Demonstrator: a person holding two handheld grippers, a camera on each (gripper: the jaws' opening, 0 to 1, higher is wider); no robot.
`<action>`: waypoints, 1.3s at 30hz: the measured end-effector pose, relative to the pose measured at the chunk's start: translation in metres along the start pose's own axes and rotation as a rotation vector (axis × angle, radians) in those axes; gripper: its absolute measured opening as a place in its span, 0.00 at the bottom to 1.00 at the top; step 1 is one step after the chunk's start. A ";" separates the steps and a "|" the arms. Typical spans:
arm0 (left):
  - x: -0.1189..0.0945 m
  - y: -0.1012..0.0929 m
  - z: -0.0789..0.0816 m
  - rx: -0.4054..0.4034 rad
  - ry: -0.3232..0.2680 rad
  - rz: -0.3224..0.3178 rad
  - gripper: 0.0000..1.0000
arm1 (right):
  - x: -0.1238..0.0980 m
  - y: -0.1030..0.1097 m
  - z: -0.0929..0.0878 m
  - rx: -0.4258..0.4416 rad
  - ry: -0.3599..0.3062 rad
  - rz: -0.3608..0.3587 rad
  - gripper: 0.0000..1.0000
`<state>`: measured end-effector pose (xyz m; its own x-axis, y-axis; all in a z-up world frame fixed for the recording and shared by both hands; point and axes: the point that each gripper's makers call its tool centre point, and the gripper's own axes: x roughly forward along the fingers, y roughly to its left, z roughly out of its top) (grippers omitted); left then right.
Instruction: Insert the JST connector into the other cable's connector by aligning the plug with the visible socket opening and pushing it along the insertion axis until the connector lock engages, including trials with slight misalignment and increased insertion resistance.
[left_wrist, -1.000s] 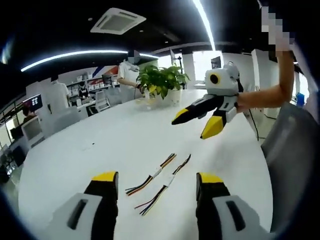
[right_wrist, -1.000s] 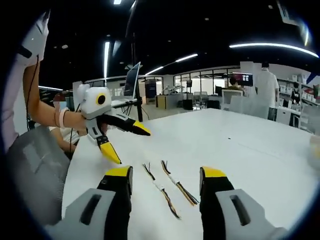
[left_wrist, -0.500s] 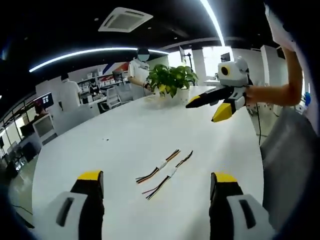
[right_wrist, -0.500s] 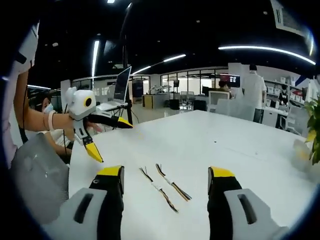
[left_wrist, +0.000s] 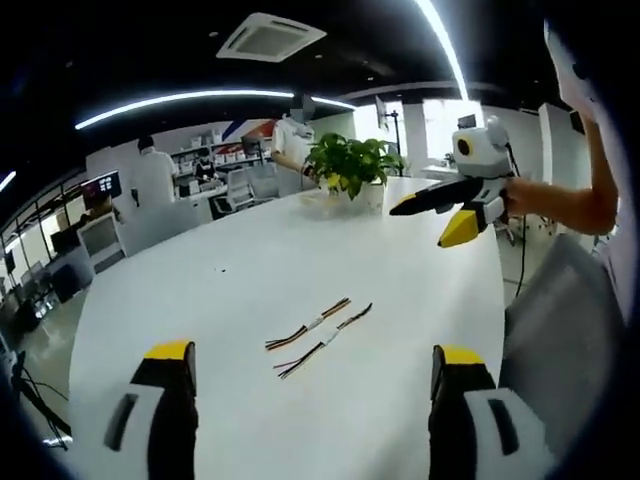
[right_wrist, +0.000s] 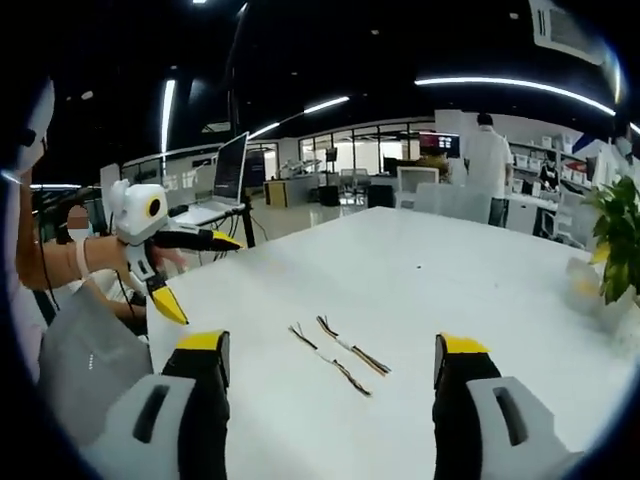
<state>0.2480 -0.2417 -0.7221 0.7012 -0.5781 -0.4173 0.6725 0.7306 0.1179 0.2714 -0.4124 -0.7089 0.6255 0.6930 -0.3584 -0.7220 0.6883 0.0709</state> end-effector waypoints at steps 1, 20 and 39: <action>-0.001 0.000 -0.001 -0.002 0.004 0.005 0.97 | -0.002 0.001 -0.003 0.004 0.008 -0.001 0.87; -0.023 -0.010 -0.028 -0.197 0.006 0.085 0.98 | -0.026 0.029 -0.032 0.083 0.057 -0.044 0.85; -0.025 -0.038 -0.057 -0.129 0.107 0.069 0.97 | -0.029 0.059 -0.057 0.195 0.072 -0.050 0.82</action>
<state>0.1918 -0.2347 -0.7673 0.7108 -0.4881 -0.5065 0.5831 0.8116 0.0361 0.1941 -0.4045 -0.7473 0.6314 0.6447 -0.4310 -0.6153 0.7547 0.2275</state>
